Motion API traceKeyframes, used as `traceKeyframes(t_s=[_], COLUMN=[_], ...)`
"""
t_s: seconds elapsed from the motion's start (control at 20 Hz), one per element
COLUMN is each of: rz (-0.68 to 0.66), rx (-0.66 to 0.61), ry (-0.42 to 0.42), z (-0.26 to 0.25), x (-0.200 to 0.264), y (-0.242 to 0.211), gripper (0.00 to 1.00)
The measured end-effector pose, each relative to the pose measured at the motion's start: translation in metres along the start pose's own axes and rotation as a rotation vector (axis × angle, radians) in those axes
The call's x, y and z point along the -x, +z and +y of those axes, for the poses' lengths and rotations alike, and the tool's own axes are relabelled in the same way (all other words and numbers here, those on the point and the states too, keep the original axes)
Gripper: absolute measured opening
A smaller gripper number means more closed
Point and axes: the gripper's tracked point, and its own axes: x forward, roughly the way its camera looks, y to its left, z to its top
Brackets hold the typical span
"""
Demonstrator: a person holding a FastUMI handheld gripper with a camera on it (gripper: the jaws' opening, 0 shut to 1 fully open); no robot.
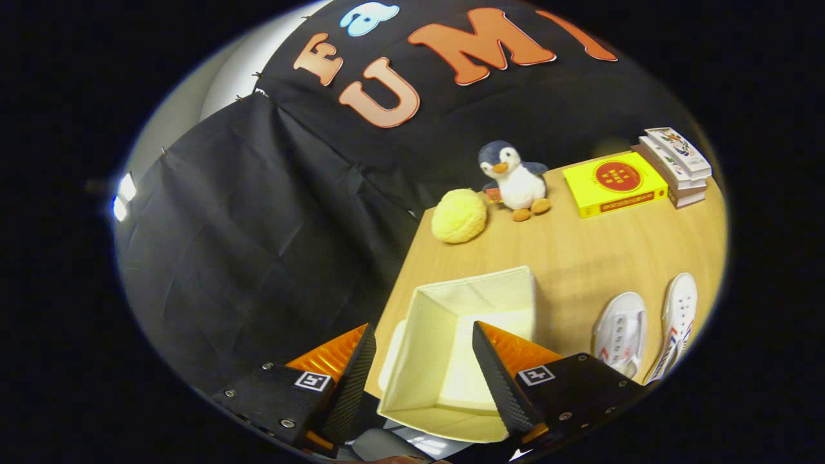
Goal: Open the storage box then place both shoes into the box .Put the left shoe in first, then the right shoe, with the right side of both shoes facing outward in a uniform manner.
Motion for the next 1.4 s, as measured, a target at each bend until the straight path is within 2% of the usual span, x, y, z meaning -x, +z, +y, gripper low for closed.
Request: traceKeyframes(t_s=[0.2, 0.45, 0.55, 0.75, 1.0, 1.25, 1.4], rz=[-0.019, 0.017, 0.052, 0.134, 0.253, 0.27, 0.235], rx=[0.026, 0.063, 0.075, 0.097, 0.149, 0.178, 0.137], ry=[-0.146, -0.339, -0.386, -0.418, -0.43, -0.45, -0.45], z=[-0.074, -0.169, -0.198, -0.23, -0.253, -0.272, -0.276], x=[0.021, 0.044, 0.051, 0.052, 0.044, 0.027, 0.01], y=[-0.008, -0.033, -0.049, -0.083, -0.12, -0.129, -0.127], gripper=[0.9, 0.9, 0.9, 0.88, 0.8, 0.71, 0.56])
